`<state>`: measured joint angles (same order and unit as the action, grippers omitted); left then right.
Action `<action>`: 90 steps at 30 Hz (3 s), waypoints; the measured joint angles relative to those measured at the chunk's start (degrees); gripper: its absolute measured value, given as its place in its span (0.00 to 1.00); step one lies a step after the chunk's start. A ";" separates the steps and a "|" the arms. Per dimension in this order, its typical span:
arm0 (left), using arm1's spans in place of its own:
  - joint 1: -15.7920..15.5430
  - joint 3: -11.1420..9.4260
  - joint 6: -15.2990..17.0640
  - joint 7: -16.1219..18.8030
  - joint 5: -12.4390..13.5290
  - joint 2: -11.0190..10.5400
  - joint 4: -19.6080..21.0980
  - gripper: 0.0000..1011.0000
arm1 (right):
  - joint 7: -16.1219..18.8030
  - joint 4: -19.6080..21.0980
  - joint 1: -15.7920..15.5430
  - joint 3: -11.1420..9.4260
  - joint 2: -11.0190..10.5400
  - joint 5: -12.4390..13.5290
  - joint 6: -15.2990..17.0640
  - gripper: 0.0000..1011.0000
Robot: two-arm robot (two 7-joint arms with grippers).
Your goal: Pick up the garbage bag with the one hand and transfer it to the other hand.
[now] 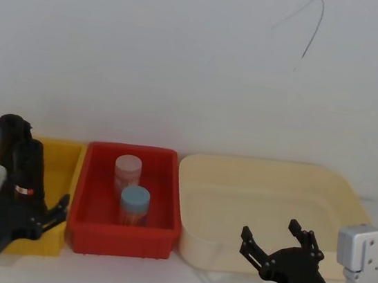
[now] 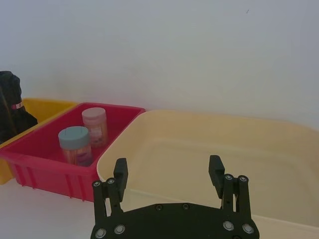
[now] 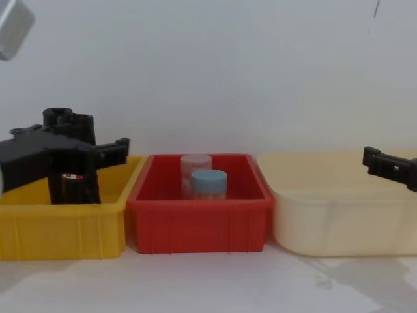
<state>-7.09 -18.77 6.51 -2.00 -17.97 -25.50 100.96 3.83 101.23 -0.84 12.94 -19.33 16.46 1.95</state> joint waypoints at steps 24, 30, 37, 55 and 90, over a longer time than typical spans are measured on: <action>-4.67 3.09 4.30 -2.35 -2.35 0.10 -4.48 0.99 | 0.00 0.00 0.00 0.00 0.00 0.00 0.00 0.99; -5.75 2.89 4.79 -1.94 -1.32 0.62 -6.47 0.99 | 0.00 0.00 0.00 0.00 0.00 0.00 0.00 0.99; -7.26 2.53 4.95 -1.82 -0.24 1.17 -9.16 0.99 | 0.00 0.00 0.00 0.00 0.00 0.00 0.00 0.99; -11.78 0.96 4.01 -3.04 2.13 3.49 -16.34 0.99 | 0.00 0.00 0.00 0.00 0.00 0.00 0.00 0.99; -13.73 0.60 4.13 -5.65 3.56 3.70 -15.68 0.47 | 0.00 0.00 0.00 0.00 0.00 0.00 0.00 0.99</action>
<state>-20.82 -18.17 10.64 -7.66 -14.41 -21.79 85.27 3.82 101.23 -0.84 12.94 -19.33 16.46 1.95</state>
